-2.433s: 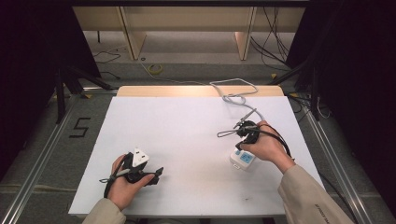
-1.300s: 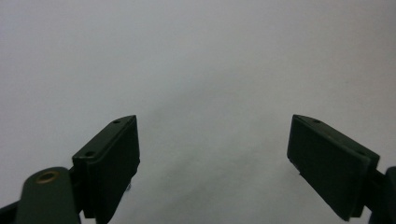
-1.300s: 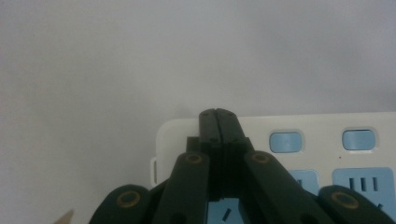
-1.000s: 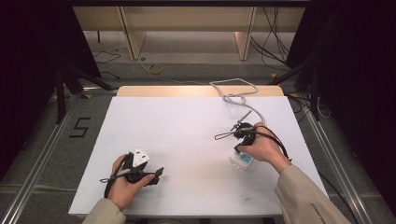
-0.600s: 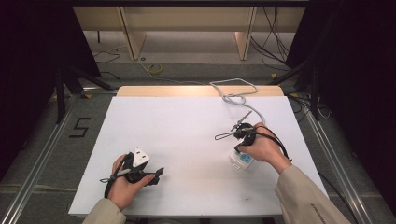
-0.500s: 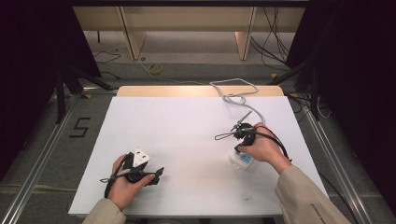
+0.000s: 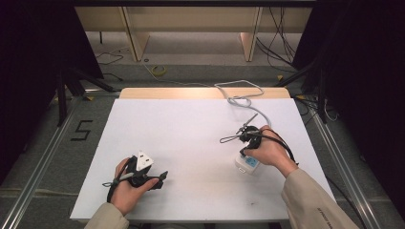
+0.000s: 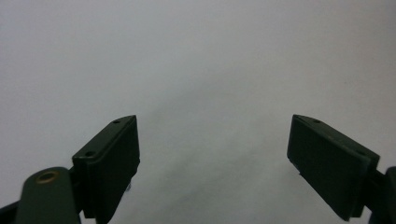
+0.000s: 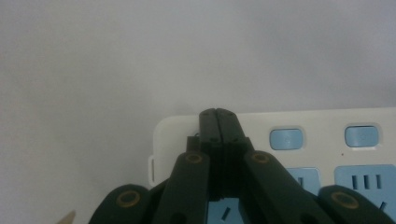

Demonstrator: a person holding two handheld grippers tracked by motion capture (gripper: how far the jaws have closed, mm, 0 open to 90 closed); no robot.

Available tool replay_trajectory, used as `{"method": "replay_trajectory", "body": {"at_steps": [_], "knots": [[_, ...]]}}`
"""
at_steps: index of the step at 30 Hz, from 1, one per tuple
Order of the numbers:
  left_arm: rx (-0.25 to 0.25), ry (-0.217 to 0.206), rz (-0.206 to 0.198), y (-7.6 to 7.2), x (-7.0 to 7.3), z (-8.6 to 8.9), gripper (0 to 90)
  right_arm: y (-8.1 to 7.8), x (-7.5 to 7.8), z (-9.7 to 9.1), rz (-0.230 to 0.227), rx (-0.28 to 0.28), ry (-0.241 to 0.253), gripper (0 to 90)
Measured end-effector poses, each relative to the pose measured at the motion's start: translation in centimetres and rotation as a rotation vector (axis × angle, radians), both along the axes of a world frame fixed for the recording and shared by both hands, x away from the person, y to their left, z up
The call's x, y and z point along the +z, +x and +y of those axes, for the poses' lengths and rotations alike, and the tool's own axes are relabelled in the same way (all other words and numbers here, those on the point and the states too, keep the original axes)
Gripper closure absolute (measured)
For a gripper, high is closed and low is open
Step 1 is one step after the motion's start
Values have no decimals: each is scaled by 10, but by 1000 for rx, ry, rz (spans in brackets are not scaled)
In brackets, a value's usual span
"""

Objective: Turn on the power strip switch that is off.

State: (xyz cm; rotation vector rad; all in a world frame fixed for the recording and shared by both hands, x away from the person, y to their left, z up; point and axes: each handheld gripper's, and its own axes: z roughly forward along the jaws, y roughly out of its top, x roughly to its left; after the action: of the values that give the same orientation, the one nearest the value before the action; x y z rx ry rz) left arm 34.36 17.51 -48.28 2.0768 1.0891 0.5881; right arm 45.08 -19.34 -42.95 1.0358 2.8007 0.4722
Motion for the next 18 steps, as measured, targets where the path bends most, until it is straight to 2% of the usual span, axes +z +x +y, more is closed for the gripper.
{"method": "replay_trajectory", "body": {"at_steps": [18], "knots": [[0,0,-1,0,0,0,167,1,-2,-2,12,-11,12,900]]}}
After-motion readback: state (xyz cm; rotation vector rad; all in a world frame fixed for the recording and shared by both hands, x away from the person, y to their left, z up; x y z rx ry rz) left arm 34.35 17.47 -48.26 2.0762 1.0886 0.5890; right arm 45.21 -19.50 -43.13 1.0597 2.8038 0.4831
